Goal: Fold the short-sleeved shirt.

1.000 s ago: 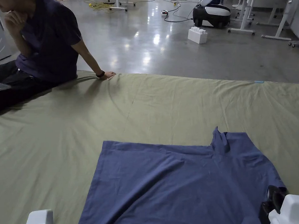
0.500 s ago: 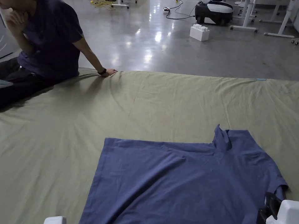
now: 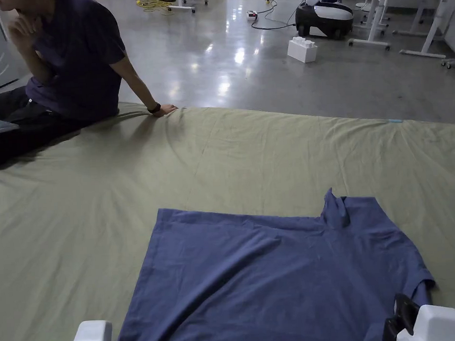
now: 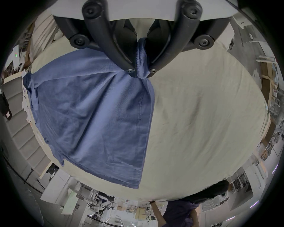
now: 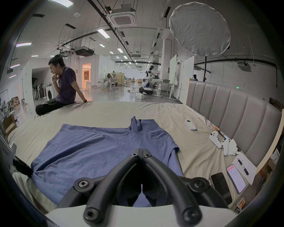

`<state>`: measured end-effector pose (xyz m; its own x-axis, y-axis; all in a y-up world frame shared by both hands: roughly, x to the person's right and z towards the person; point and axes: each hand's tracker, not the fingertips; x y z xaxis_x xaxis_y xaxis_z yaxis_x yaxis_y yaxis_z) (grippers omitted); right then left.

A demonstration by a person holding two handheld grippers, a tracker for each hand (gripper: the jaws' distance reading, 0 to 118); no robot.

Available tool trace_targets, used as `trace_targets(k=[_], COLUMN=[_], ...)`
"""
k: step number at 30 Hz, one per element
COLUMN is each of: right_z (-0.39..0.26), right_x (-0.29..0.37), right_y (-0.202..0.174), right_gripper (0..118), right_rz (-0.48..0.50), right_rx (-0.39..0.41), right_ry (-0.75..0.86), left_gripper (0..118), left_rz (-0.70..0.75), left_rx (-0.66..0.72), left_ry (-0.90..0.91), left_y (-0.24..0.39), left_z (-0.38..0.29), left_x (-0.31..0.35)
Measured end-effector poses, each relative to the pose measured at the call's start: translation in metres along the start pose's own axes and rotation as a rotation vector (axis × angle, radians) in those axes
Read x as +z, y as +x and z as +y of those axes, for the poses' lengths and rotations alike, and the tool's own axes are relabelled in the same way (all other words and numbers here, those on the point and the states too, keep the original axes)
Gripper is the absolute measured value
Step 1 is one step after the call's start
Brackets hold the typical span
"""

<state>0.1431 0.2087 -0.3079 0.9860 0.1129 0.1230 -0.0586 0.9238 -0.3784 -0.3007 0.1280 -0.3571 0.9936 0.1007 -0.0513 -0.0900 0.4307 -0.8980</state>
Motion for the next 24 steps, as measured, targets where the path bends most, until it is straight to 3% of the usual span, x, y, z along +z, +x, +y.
trace_targets(k=[11,18,19,20,21,22,23,24], right_z=[-0.004,-0.026,-0.034,-0.041,-0.048,-0.056,-0.063,-0.07], right_x=[0.002,-0.014,-0.017,-0.02,-0.023,-0.024,-0.025,-0.027], right_y=[0.048,0.08,0.086,0.089,0.092,0.094,0.095,0.097], right_gripper=[1,2,6,17,42,59,69,71], right_rz=[-0.077,-0.069,-0.064,-0.065,-0.071,-0.089,-0.088,-0.076], right_rx=[-0.009,0.01,-0.007,0.003,0.012,0.017,0.022,0.013], right_ry=[-0.07,-0.405,-0.434,-0.472,-0.513,-0.531,-0.558,-0.588], left_gripper=[9,9,9,9,9,9,9,9], left_rz=[-0.018,-0.017,-0.015,-0.014,-0.013,-0.011,-0.01,-0.01], left_rx=[-0.02,-0.035,-0.035,-0.036,-0.034,-0.034,-0.034,-0.032], left_ry=[0.101,0.114,0.111,0.111,0.11,0.107,0.106,0.105], left_y=[-0.009,0.003,0.004,0.005,0.005,0.005,0.006,0.007], left_z=[0.011,0.013,0.013,0.013,0.014,0.013,0.012,0.011], left_x=[0.043,0.055,0.055,0.055,0.054,0.054,0.054,0.054])
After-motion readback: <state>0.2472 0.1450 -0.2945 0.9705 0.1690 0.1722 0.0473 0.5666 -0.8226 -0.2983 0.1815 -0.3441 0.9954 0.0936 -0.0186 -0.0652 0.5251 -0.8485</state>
